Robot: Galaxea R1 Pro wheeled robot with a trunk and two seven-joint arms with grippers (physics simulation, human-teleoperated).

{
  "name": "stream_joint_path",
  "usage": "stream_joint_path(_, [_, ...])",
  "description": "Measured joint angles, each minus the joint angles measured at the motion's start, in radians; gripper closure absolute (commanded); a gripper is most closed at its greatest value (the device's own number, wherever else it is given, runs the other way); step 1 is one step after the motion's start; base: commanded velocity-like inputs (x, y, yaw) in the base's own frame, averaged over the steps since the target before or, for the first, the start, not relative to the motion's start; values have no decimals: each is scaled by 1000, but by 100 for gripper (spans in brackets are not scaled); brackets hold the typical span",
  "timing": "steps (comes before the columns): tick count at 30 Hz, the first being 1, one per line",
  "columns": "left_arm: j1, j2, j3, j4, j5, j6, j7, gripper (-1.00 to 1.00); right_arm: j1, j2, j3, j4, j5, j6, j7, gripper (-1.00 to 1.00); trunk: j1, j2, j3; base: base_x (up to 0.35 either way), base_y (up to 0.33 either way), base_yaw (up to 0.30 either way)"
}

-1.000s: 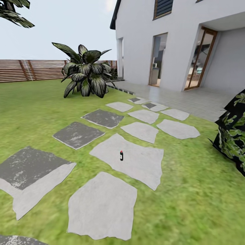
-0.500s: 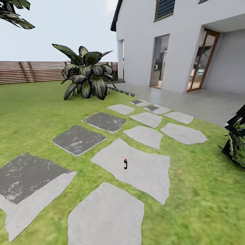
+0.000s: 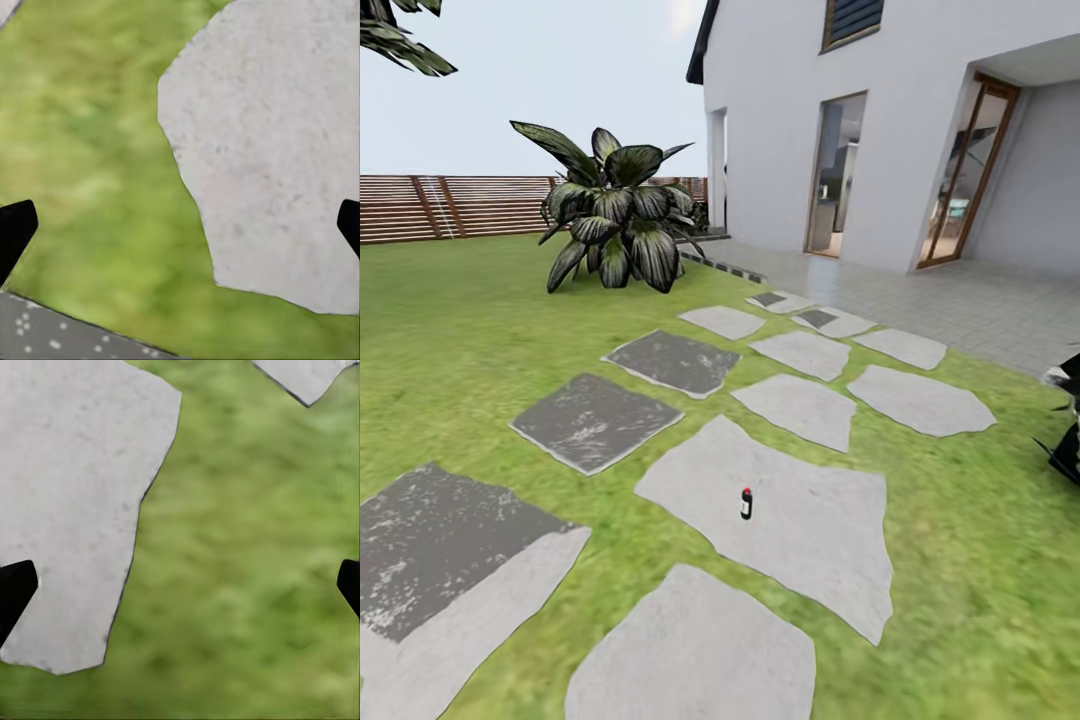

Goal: In the garden, pick up the pesticide atomizer on the floor and spray pesticide onto both trees until each tree trunk is fully covered.

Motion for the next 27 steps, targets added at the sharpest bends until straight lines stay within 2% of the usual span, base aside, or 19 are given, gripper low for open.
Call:
stream_joint_path(10, [0,0,1,0,1,1,0,-100,0,0,0,0,-1,-1,0,-100,0,0,0,252,223,-14])
stream_joint_path(27, [0,0,1,0,2,0,0,-100,0,0,0,0,-1,-1,0,-100,0,0,10,146,281,-227])
